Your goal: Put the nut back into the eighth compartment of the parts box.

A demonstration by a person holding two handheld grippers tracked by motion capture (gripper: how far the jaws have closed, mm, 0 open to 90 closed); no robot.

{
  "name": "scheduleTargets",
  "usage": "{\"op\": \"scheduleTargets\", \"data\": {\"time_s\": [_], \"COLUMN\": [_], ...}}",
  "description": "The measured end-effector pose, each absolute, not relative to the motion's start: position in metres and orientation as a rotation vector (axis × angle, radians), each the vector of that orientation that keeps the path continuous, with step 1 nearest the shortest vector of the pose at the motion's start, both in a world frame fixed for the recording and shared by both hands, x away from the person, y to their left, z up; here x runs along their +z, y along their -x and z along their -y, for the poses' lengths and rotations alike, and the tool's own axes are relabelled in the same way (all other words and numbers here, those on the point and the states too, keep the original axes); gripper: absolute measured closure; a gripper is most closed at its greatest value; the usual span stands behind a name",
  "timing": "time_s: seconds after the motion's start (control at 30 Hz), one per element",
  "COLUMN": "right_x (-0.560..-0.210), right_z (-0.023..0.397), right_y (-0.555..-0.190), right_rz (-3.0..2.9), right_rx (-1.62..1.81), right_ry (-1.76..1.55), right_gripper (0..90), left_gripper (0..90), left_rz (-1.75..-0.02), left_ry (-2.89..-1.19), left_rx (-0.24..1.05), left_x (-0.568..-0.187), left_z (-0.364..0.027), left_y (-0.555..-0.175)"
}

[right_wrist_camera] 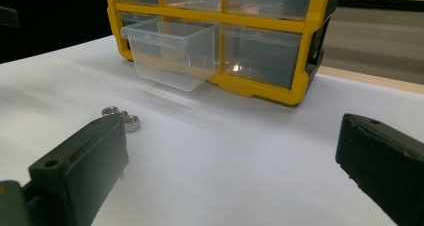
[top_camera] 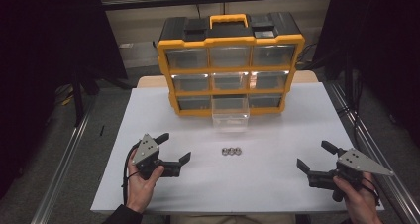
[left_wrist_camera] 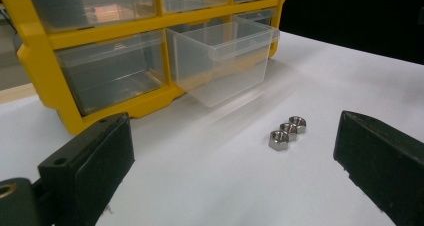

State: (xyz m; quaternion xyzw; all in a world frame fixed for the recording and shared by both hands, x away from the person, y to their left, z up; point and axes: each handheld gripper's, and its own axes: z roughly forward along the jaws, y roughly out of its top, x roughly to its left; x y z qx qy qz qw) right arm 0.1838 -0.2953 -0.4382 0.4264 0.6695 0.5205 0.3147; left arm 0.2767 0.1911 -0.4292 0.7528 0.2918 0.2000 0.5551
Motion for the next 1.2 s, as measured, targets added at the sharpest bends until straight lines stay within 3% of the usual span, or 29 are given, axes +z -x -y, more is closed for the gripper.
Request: {"op": "scheduleTargets", "data": {"time_s": [0.53,0.73,1.2], "right_x": [-0.438,-0.438,-0.438], "right_z": [0.295,0.295,0.295], "right_y": [-0.183,-0.183,-0.183], "right_rz": [-1.766,-1.766,-1.771], "right_rx": [1.373,1.37,1.37], "right_ry": [-1.122,-1.125,-1.123], "right_gripper": [0.1,0.1,0.0], "left_gripper": [3.7,3.8,2.9], "left_rz": [-0.678,-0.615,-0.566], "left_ry": [-1.811,-1.829,-1.876], "left_rx": [0.494,0.41,0.351], "left_x": [-0.428,-0.429,-0.425], "left_z": [-0.169,-0.16,-0.137], "left_y": [-0.287,-0.293,-0.308]}}
